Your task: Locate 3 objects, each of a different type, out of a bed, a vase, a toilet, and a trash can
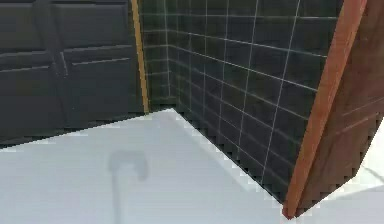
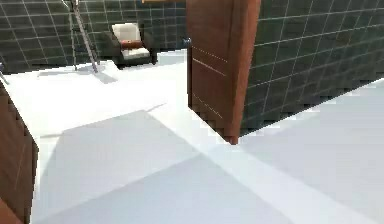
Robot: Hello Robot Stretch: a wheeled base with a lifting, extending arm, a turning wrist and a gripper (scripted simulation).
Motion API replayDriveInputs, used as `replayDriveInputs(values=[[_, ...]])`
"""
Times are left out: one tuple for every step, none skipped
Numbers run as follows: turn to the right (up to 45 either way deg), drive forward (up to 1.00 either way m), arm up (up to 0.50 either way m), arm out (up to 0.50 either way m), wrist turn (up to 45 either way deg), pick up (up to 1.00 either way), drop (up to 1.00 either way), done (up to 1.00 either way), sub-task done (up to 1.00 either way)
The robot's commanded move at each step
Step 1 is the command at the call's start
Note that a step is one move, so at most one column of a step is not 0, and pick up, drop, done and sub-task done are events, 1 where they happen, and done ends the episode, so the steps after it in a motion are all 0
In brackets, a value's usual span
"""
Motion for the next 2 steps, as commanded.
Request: replayDriveInputs(values=[[45.0,0.00,0.00,0.00,0.0,0.00,0.00,0.00,0.00],[21.0,0.00,0.00,0.00,0.0,0.00,0.00,0.00,0.00]])
